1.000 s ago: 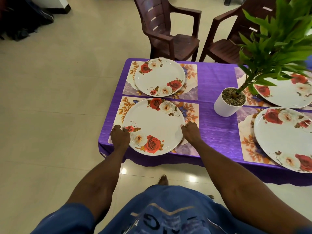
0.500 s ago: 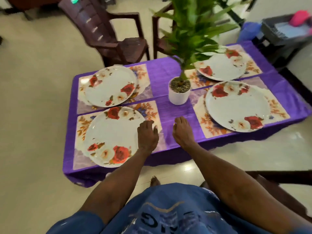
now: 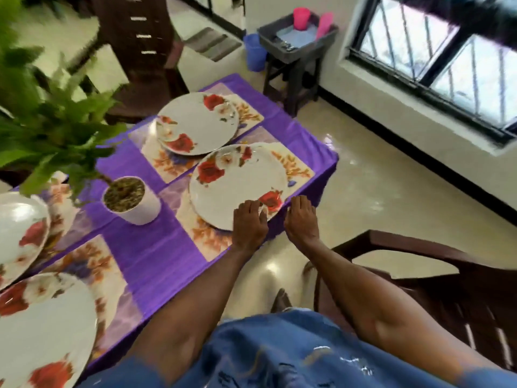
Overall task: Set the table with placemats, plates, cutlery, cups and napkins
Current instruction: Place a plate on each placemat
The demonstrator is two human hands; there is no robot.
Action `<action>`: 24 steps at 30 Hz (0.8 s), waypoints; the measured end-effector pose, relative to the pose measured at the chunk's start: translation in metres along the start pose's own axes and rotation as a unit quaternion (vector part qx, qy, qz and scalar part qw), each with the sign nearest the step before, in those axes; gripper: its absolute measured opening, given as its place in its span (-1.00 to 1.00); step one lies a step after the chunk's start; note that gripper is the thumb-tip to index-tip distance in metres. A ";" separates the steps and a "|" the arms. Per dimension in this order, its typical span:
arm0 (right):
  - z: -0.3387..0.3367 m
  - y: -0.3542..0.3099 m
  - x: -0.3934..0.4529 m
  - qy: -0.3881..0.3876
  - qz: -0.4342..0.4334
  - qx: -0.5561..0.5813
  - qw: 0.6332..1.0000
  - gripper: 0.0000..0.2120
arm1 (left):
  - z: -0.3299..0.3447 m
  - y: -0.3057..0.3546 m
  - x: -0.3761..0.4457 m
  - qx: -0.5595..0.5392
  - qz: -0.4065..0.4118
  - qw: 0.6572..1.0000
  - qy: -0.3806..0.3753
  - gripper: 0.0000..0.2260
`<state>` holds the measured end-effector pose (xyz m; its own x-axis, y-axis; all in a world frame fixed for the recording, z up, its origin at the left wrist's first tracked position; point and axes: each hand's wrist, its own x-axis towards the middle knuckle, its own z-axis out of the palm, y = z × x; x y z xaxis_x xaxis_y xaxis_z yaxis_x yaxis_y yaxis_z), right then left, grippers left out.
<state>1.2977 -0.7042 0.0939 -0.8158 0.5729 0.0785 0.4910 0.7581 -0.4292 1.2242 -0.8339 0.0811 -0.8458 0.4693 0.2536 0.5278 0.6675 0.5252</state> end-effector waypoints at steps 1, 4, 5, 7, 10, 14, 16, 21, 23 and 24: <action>-0.005 0.008 0.005 -0.002 0.003 0.001 1.000 -0.54 | 0.004 0.010 0.006 -0.004 -0.002 1.000 -0.001 -0.81; -0.020 0.028 0.028 -0.005 0.012 0.006 1.000 -0.53 | 0.026 0.024 0.033 0.011 0.005 0.999 -0.034 -0.87; -0.022 0.033 0.037 -0.011 0.024 0.007 1.000 -0.60 | 0.033 0.027 0.042 0.035 0.009 0.998 -0.056 -0.85; -0.020 0.042 0.056 -0.013 0.046 0.024 0.999 -0.73 | 0.043 0.032 0.060 0.035 -0.004 0.997 -0.073 -0.80; -0.017 0.055 0.085 -0.014 0.054 0.046 0.997 -0.71 | 0.053 0.041 0.092 -0.016 -0.019 0.997 -0.076 -0.78; -0.018 0.071 0.123 -0.018 0.064 0.016 0.998 -0.54 | 0.069 0.054 0.137 -0.087 -0.063 0.989 -0.101 -0.76; -0.022 0.081 0.141 -0.026 0.061 -0.019 0.998 -0.64 | 0.080 0.061 0.155 -0.094 -0.057 0.988 -0.110 -0.75; -0.028 0.108 0.186 0.002 0.087 -0.029 0.996 -0.77 | 0.108 0.076 0.197 -0.093 -0.031 0.988 -0.118 -0.79; -0.029 0.121 0.205 -0.006 0.101 -0.034 0.994 -0.79 | 0.119 0.082 0.211 -0.099 -0.030 0.987 -0.124 -0.80; -0.029 0.127 0.216 -0.011 0.108 -0.035 0.993 -0.79 | 0.125 0.084 0.218 -0.097 -0.026 0.987 -0.127 -0.80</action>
<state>1.1933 -0.4751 0.0824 -0.6946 0.7188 -0.0287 0.6752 0.6376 -0.3710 1.0938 -0.6030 0.0793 -0.8118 0.5834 0.0243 0.4390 0.5823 0.6843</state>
